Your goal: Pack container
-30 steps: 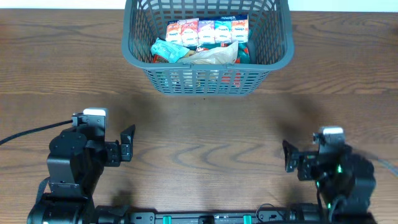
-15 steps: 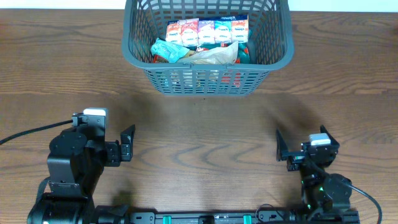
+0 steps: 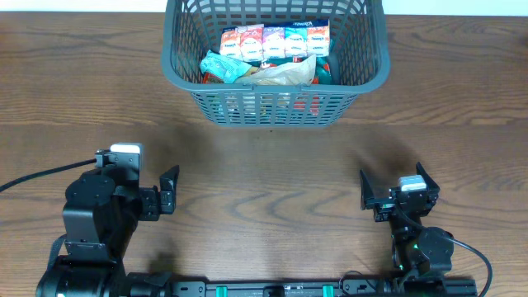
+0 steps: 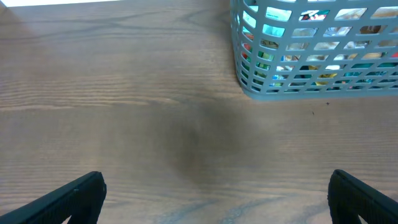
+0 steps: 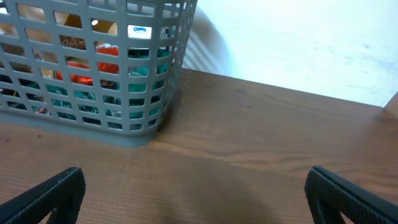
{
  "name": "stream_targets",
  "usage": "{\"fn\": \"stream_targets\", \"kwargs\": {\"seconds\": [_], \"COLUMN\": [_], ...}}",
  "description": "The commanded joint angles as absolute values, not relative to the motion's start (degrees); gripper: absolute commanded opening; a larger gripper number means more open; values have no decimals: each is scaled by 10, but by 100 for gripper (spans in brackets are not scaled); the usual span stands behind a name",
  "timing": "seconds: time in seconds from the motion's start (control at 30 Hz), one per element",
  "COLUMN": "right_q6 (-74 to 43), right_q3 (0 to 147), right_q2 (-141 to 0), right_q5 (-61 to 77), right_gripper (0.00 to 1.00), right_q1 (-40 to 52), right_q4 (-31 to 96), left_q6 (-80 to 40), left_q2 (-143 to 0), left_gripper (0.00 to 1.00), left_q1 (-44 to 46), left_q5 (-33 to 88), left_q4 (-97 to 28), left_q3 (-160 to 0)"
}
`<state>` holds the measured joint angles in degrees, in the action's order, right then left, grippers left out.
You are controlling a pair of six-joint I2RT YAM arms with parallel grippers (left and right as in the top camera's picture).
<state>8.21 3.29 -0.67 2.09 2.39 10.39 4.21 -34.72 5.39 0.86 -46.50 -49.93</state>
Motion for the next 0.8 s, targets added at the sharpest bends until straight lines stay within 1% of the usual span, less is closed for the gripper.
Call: {"fn": "stream_targets", "kwargs": {"seconds": [0.0,0.77], "right_q6": [84,78], "right_q3": [29,29], "right_q2": [-3,-3], "right_q5": [18,17], "right_gripper": [99,99], "right_q1": [31,31], "right_q4": [103,102], "left_q6": [33,33], "left_q2": [-347,-347], "left_gripper": [99,99], "left_q1": [51,51], "left_q5": [2,2], "left_q4": [-466,-466], "left_q3": [-497,-497]}}
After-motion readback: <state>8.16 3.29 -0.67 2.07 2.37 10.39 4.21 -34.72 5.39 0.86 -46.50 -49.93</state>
